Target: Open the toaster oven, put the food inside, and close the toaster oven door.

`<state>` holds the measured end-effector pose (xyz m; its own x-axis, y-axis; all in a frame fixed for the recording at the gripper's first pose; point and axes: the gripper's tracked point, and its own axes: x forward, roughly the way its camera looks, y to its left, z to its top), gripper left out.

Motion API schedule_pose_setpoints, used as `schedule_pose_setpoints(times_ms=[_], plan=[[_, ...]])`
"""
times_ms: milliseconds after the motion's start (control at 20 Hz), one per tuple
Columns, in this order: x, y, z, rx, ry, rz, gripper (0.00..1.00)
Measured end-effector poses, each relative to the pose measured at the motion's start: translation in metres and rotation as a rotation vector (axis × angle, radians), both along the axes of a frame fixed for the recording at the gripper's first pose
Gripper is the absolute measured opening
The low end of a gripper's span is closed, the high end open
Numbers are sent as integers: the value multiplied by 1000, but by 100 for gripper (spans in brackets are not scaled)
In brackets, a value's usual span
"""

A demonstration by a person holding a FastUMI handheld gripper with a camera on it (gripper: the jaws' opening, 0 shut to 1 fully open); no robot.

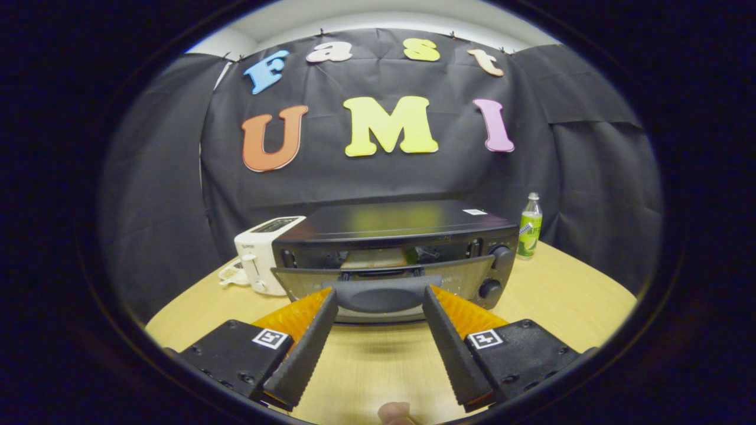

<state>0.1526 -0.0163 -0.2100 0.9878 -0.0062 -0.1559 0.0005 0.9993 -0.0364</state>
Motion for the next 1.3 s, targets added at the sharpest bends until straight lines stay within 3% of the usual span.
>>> schedule_pose_setpoints(times_ms=[400, 800, 1300], plan=[[-45, -17, 59, -6, -43, -23, 96], [-113, -36, 140, -7, -156, 0, 97], [-179, -27, 194, 23, -246, 62, 98]])
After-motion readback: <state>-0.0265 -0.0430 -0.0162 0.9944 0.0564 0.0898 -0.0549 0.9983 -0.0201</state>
